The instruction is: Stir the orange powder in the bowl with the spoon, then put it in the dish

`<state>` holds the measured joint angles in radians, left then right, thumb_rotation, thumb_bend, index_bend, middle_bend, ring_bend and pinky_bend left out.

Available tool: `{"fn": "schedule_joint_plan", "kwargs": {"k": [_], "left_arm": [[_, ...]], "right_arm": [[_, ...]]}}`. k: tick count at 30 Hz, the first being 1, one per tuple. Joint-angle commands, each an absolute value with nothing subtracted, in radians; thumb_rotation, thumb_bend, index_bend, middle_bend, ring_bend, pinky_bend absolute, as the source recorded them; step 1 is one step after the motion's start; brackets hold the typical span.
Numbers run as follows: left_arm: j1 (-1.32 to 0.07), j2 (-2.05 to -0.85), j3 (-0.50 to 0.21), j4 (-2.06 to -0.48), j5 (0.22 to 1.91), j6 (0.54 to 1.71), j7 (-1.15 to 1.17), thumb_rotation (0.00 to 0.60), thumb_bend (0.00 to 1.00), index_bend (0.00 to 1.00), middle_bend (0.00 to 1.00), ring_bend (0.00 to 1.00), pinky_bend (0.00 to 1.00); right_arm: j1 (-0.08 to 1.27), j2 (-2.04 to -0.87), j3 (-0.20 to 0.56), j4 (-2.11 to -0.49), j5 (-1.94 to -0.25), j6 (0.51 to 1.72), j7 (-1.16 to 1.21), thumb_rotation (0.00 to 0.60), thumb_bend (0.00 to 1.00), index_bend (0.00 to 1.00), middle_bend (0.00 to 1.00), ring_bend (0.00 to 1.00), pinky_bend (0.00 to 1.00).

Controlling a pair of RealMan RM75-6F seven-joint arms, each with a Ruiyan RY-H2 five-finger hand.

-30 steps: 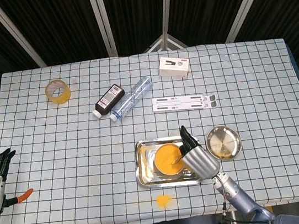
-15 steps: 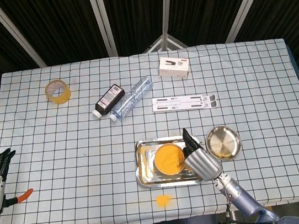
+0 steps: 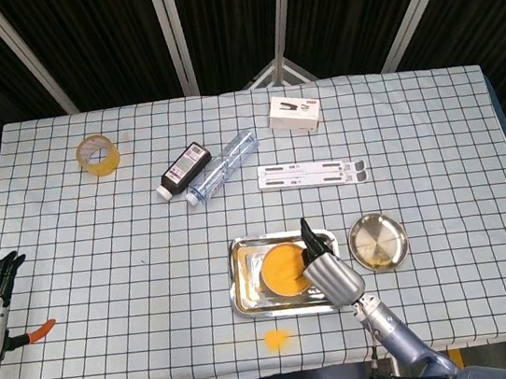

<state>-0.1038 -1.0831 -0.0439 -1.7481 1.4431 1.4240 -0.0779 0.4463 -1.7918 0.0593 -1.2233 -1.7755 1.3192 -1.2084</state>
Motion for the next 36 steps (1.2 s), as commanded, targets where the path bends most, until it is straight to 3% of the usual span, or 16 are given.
{"fn": "schedule_joint_plan", "kwargs": {"k": [1,17,36], "left_arm": [[-0.104,-1.083,-0.044,-1.748,1.443,1.423,-0.079,0.6,0.0,0.0,0.0,0.0,0.0],[-0.104,-1.082,-0.045,-1.748,1.444,1.423,-0.084,0.6,0.0,0.0,0.0,0.0,0.0],[-0.103,-1.086,-0.044,-1.749,1.446,1.427,-0.076,0.6,0.0,0.0,0.0,0.0,0.0]], "right_arm": [[0.456,-1.807,0.073,-1.222,-1.767,1.311,-1.217,0.6,0.57,0.61,0.51,0.18,0.0],[0.483,-1.811,0.115,-1.255,-1.743,1.304,-1.254,0.6,0.57,0.61,0.51,0.18,0.0],[0.425,-1.703,0.056,-1.361,-1.761,1.325,-1.341,0.6,0.57,0.61,0.51,0.18,0.0]]}}
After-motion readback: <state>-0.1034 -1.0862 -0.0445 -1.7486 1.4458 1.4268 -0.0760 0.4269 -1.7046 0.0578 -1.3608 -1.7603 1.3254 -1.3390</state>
